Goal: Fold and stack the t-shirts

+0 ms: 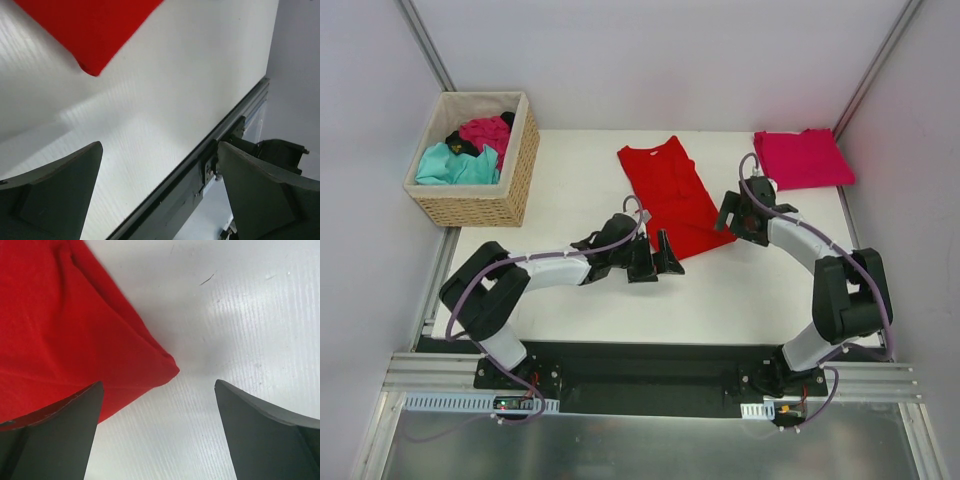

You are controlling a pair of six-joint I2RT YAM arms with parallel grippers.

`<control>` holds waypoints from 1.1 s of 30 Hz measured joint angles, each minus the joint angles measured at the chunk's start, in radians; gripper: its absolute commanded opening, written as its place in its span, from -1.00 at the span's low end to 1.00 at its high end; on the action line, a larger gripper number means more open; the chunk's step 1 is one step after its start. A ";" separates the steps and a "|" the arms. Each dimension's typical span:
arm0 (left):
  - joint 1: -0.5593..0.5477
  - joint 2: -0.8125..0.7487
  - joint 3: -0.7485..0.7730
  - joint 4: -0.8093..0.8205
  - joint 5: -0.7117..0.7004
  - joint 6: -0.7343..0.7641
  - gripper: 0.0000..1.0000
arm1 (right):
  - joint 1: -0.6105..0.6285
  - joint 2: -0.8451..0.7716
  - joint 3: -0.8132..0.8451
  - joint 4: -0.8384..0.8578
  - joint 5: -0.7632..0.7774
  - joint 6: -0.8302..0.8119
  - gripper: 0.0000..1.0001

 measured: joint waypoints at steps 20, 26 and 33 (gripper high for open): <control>0.003 0.320 0.304 0.342 0.067 -0.110 0.98 | -0.018 -0.018 0.033 0.000 -0.040 -0.018 0.96; 0.013 0.349 0.252 0.351 0.055 -0.118 0.98 | -0.022 -0.016 0.033 0.000 -0.045 -0.018 0.96; 0.058 0.345 0.116 0.392 0.014 -0.118 0.98 | -0.022 -0.016 0.033 0.000 -0.045 -0.018 0.97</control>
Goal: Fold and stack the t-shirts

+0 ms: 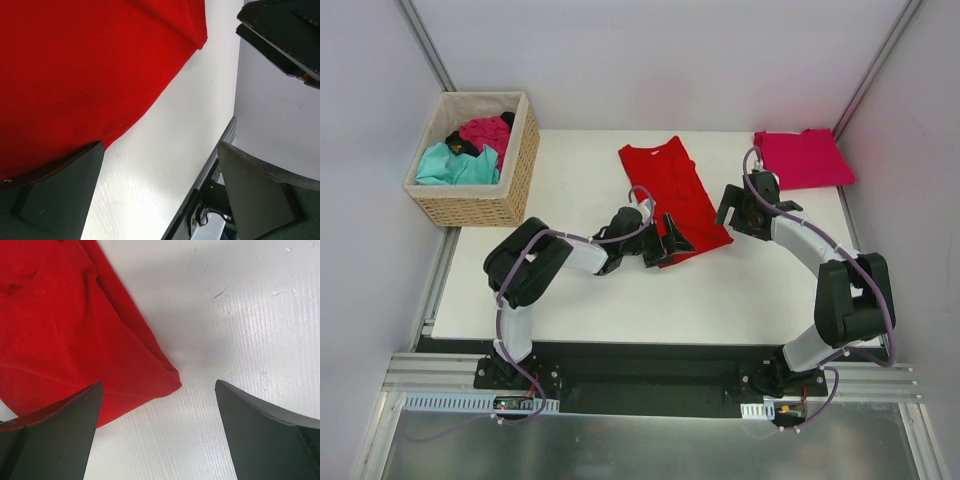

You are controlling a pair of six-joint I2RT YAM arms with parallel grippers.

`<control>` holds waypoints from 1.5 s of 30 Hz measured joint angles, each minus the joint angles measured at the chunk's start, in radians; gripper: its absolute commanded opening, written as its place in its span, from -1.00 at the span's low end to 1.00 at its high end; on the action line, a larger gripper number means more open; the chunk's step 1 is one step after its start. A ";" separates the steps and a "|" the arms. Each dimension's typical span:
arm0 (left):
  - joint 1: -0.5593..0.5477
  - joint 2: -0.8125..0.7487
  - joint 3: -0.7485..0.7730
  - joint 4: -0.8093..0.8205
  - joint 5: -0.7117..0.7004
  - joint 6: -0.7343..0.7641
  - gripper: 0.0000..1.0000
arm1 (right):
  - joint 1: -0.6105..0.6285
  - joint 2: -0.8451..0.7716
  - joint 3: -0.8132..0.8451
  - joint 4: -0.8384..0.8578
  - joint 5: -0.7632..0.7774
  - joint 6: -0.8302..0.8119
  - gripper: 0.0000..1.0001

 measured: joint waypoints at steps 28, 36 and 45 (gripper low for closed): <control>0.018 -0.469 -0.380 -0.200 -0.081 0.168 0.98 | 0.018 -0.031 -0.019 0.000 -0.039 0.005 0.98; 0.075 -0.781 -0.194 -0.509 -0.080 0.279 0.98 | 0.029 -0.222 -0.114 0.032 -0.203 0.017 0.97; 0.142 -0.899 -0.445 -0.555 -0.082 0.260 0.98 | 0.032 -0.367 -0.386 0.122 -0.402 0.093 0.97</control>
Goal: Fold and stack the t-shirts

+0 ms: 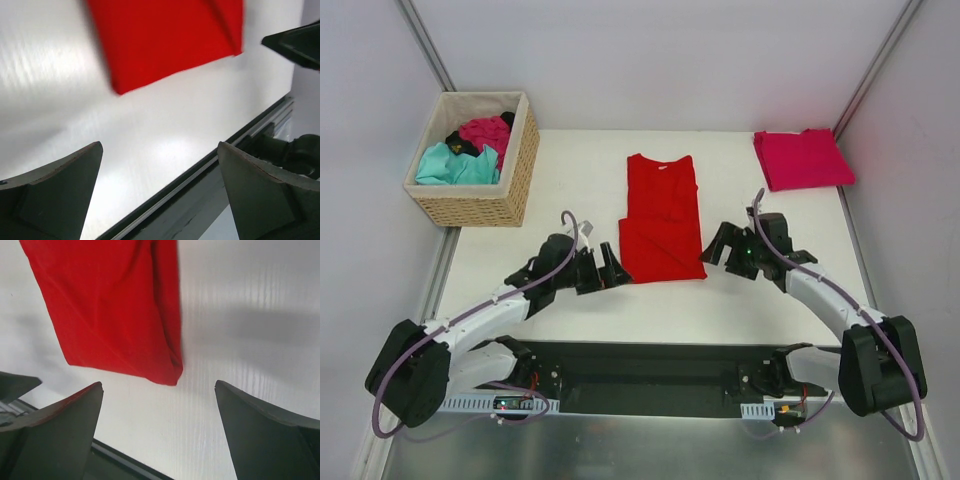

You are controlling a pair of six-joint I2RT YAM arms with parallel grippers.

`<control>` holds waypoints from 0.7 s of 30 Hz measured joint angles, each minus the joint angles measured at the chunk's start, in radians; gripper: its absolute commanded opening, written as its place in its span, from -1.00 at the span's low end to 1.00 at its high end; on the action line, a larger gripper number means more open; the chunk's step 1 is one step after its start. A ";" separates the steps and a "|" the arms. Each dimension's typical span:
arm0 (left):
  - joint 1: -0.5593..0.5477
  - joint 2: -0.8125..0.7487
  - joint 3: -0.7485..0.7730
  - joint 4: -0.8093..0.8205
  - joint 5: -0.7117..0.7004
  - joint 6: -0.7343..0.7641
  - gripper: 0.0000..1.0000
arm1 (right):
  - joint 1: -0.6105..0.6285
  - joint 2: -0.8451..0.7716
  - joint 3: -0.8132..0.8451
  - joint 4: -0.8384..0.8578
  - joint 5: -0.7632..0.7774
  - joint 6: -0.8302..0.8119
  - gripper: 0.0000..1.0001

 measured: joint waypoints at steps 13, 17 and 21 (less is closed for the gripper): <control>0.014 0.258 -0.213 0.505 0.111 -0.154 0.98 | 0.000 0.060 -0.174 0.179 -0.124 0.084 0.74; 0.027 0.326 -0.212 0.600 0.133 -0.166 0.98 | 0.000 0.096 -0.184 0.254 -0.149 0.104 0.66; 0.034 0.401 -0.208 0.694 0.156 -0.187 0.96 | 0.000 0.134 -0.184 0.313 -0.170 0.119 0.61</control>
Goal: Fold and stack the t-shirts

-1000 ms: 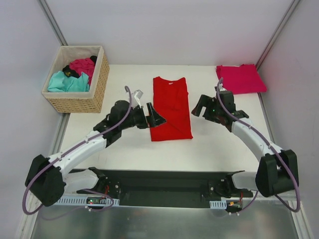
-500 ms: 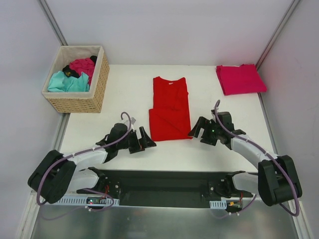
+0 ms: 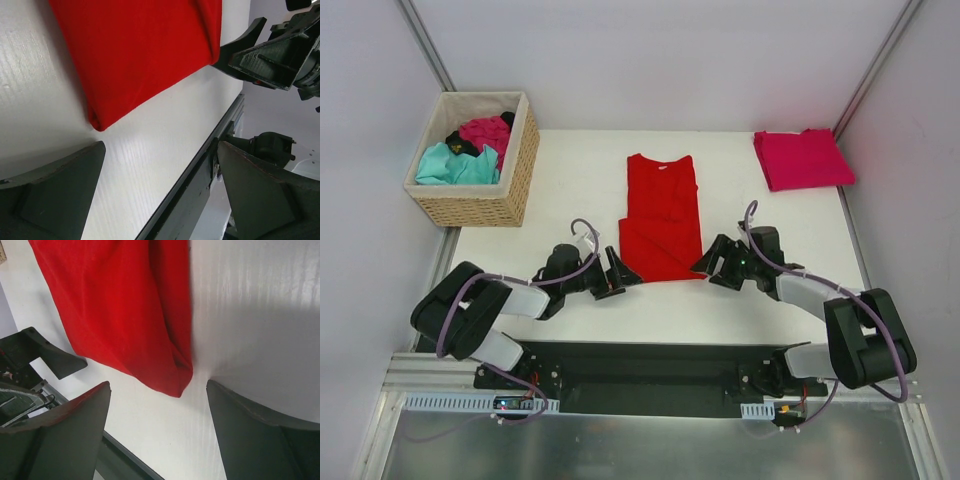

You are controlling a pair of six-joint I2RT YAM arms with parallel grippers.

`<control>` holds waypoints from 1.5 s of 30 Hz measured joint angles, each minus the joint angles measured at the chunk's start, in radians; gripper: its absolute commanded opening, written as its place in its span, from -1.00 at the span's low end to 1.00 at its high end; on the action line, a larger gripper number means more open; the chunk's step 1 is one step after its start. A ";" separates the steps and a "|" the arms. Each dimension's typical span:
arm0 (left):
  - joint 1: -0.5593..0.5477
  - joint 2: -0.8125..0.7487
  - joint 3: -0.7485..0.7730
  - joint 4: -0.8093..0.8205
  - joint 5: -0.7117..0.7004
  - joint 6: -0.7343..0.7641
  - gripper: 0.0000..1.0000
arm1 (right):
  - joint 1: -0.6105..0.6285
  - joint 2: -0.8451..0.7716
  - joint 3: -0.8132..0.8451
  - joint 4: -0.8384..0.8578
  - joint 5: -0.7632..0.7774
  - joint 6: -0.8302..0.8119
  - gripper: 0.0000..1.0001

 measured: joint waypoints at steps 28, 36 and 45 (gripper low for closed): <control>0.098 0.224 0.056 0.205 0.062 -0.069 0.54 | -0.014 0.205 0.035 0.167 -0.082 0.047 -0.45; 0.110 0.270 0.059 0.180 0.055 -0.044 -0.72 | -0.014 0.231 0.037 0.166 -0.083 0.048 -0.99; 0.111 0.296 0.070 0.142 0.054 -0.044 -1.00 | -0.014 0.231 0.037 0.166 -0.083 0.048 -0.99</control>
